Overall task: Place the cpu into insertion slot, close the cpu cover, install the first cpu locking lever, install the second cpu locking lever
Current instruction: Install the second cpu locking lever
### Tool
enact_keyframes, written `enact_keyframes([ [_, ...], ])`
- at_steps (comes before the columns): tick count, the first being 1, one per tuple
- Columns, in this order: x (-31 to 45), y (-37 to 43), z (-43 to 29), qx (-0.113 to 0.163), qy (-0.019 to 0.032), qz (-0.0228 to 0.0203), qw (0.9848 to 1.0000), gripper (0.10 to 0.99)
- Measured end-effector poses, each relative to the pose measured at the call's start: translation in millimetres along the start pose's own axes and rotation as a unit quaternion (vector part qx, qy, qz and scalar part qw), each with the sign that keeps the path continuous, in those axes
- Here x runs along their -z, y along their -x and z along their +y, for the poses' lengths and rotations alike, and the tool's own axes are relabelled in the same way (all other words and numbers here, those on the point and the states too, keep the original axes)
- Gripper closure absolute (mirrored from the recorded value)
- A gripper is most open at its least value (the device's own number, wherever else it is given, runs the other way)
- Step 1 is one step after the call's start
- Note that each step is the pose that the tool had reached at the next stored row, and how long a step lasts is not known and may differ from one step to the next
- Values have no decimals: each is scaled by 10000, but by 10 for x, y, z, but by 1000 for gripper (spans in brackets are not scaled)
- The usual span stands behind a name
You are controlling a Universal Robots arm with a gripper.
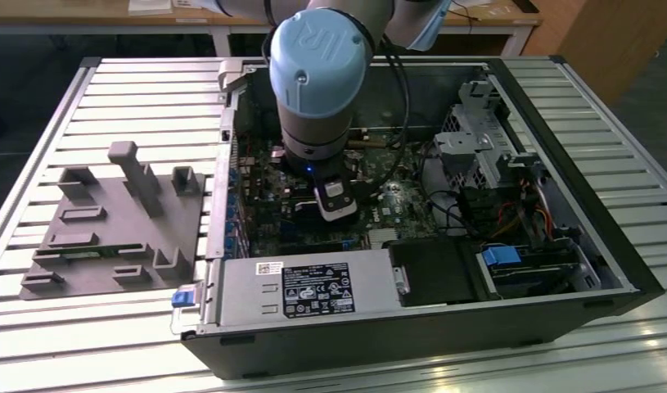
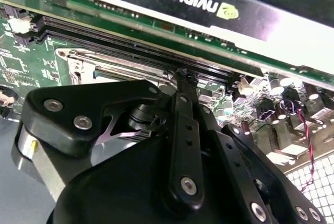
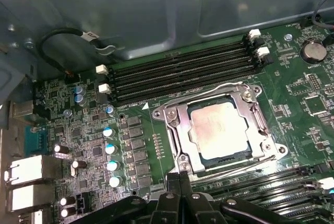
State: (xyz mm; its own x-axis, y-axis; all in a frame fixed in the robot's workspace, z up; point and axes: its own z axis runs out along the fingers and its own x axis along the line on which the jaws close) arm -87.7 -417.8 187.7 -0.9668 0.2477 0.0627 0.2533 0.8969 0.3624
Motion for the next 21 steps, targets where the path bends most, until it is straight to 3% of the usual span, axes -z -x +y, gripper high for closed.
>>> enact_keyframes([
  [7,-11,-4,13,0,5,1,10000,984],
  [21,-48,-59,89,5,-151,-40,9999,984],
])
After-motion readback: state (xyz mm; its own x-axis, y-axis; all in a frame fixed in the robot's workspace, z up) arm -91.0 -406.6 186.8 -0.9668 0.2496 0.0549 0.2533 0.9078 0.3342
